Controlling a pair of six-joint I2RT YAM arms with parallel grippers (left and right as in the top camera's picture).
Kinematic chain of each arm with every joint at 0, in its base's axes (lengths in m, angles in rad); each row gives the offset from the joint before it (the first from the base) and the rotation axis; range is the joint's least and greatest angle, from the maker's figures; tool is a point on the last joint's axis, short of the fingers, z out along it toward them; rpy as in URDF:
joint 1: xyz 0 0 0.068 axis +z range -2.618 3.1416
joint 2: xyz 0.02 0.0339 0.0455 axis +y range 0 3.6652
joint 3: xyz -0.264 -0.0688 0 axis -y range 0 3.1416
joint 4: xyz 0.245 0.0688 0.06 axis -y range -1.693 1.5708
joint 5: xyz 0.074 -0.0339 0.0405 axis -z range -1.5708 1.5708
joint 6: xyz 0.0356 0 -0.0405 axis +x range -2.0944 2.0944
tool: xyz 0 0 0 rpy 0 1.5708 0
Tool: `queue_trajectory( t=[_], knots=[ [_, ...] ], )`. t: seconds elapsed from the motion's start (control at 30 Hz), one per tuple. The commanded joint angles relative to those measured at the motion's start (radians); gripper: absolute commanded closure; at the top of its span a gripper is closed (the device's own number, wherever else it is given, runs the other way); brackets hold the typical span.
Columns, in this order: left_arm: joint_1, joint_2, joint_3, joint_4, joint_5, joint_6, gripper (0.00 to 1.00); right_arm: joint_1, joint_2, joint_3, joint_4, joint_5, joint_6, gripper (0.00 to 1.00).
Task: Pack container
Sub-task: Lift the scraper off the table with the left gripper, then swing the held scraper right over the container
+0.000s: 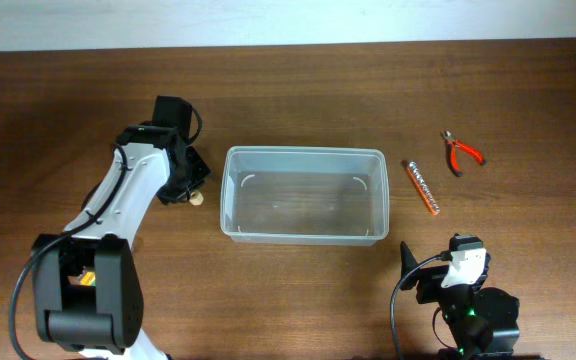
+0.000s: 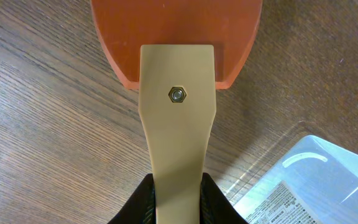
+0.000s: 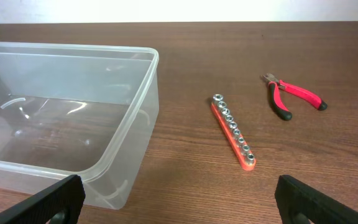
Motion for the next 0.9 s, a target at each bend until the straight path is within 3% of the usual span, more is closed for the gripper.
queue_trajectory(
  t=[0.0, 0.33, 0.73, 0.87],
  knots=[
    [0.003, -0.051, -0.006, -0.002, -0.018, 0.02, 0.98, 0.005, -0.008, -0.006, 0.0, -0.002, 0.0, 0.01],
    [0.003, -0.091, 0.032, -0.026, -0.023, 0.066, 0.98, 0.005, -0.008, -0.006, 0.0, -0.002, 0.001, 0.01],
    [0.002, -0.132, 0.196, -0.088, -0.023, 0.228, 0.98, 0.005, -0.008, -0.006, 0.0, -0.002, 0.001, 0.01],
    [-0.008, -0.141, 0.3, -0.135, 0.011, 0.34, 0.98, 0.005, -0.008, -0.006, 0.001, -0.001, 0.0, 0.01]
  ],
)
